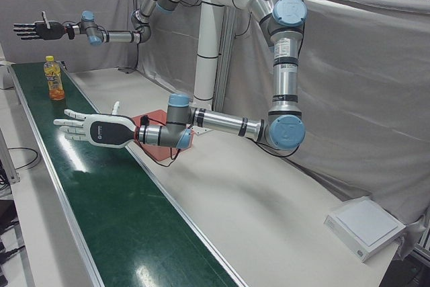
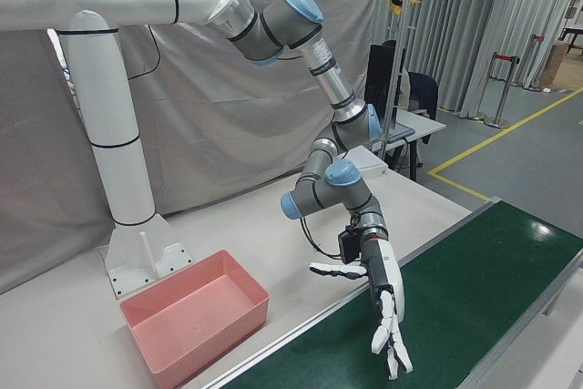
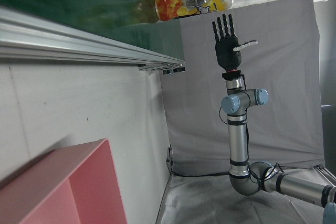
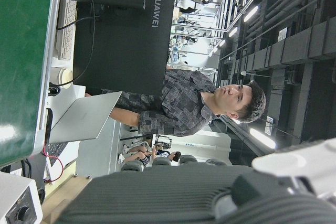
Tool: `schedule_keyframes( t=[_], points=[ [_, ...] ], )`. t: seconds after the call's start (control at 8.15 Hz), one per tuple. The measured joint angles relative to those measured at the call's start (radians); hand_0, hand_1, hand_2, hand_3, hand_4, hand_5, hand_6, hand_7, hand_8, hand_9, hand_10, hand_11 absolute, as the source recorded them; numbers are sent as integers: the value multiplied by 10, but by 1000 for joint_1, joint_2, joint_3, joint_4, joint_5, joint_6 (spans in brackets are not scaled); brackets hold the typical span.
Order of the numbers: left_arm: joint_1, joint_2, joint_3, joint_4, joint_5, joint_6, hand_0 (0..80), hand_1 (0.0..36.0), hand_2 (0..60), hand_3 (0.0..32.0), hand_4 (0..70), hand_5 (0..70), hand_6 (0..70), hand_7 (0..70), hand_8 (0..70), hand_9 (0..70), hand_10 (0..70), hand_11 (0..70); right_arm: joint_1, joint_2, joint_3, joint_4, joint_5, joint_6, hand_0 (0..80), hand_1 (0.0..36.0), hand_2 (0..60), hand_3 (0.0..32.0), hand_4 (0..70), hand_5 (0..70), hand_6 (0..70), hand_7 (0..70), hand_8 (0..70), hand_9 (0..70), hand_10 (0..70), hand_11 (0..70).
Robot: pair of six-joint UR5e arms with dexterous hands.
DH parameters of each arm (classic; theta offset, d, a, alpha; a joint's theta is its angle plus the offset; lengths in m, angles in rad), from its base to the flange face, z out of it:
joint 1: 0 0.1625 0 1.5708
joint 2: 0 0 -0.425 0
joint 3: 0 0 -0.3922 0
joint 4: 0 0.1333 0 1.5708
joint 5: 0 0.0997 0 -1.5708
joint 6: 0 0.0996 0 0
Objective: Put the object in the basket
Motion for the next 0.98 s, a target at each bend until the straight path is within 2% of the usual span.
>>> schedule_keyframes(
  t=[0.98],
  points=[
    [1,0,0,0,-1,1,527,128,0,22,129,164,10,0,75,78,52,90,0,0,0,0,0,0,0,0,0,0,0,0,0,0,0,0,0,0]
  ],
)
